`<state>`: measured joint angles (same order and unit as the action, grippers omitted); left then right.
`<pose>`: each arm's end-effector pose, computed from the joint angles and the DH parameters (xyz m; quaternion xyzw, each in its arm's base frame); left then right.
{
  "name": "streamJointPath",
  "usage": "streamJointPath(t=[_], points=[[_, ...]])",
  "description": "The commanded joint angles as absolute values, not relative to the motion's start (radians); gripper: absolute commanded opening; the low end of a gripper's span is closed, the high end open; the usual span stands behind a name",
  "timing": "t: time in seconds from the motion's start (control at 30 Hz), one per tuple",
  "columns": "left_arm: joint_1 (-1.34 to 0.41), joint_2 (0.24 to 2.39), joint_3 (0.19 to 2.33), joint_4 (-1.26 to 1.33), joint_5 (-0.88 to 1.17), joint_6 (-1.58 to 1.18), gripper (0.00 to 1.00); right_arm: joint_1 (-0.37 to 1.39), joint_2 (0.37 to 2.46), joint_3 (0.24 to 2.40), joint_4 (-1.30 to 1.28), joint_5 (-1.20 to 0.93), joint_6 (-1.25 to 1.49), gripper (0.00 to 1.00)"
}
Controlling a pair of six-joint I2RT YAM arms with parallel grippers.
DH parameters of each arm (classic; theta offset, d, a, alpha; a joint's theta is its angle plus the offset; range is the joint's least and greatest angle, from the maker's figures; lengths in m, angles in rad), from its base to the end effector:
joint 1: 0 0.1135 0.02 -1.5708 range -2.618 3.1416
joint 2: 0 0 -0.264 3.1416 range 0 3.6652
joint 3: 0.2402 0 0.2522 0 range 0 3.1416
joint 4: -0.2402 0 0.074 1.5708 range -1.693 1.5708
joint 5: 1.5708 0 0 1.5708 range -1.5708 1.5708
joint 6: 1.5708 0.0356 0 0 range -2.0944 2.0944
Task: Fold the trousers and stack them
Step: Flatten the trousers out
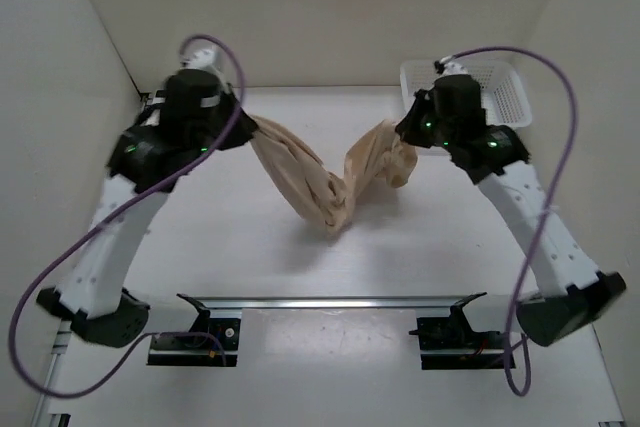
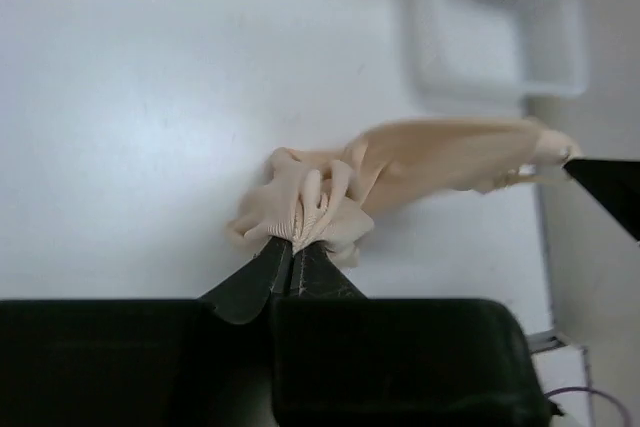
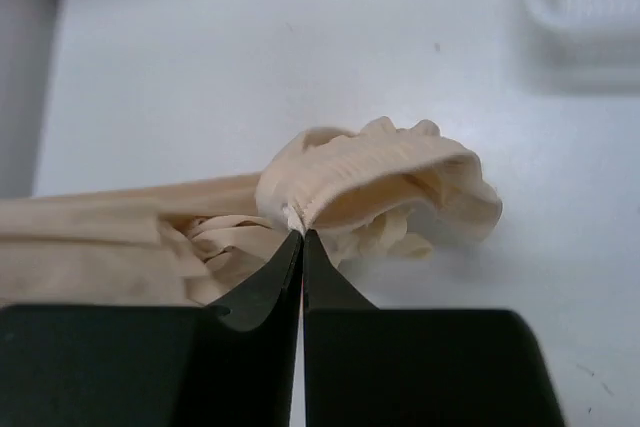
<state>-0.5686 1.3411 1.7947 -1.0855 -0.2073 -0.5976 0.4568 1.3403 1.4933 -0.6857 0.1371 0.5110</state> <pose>0.2075 -0.1239 0.4676 -0.0597 0.8863 -0.1707 0.4264 0.2595 0.1221 0.4117 0.0574 0.8650 0.1776 0.4657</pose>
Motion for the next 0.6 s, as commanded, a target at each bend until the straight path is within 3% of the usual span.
streamJointPath(t=[0.0, 0.27, 0.4, 0.5, 0.53, 0.57], points=[[-0.551, 1.187, 1.977, -1.221, -0.256, -0.531, 0.11, 0.486, 1.223, 1.655, -0.817, 0.207, 0.434, 0.00], [-0.551, 1.091, 2.080, -1.243, -0.385, -0.491, 0.11, 0.486, 1.098, 1.743, -0.916, 0.324, 0.379, 0.00], [-0.541, 1.227, 2.008, -1.160, -0.425, -0.462, 0.11, 0.486, 1.166, 1.610, -0.841, 0.420, 0.370, 0.00], [-0.435, 1.323, 1.948, -1.079, -0.393, -0.439, 0.11, 0.451, 1.262, 1.517, -0.753, 0.446, 0.357, 0.00], [-0.392, 1.412, 1.939, -1.069, -0.344, -0.425, 0.24, 0.440, 1.302, 1.497, -0.735, 0.428, 0.348, 0.03], [-0.349, 1.467, 1.948, -1.083, -0.290, -0.425, 0.86, 0.413, 1.346, 1.511, -0.764, 0.410, 0.357, 0.35]])
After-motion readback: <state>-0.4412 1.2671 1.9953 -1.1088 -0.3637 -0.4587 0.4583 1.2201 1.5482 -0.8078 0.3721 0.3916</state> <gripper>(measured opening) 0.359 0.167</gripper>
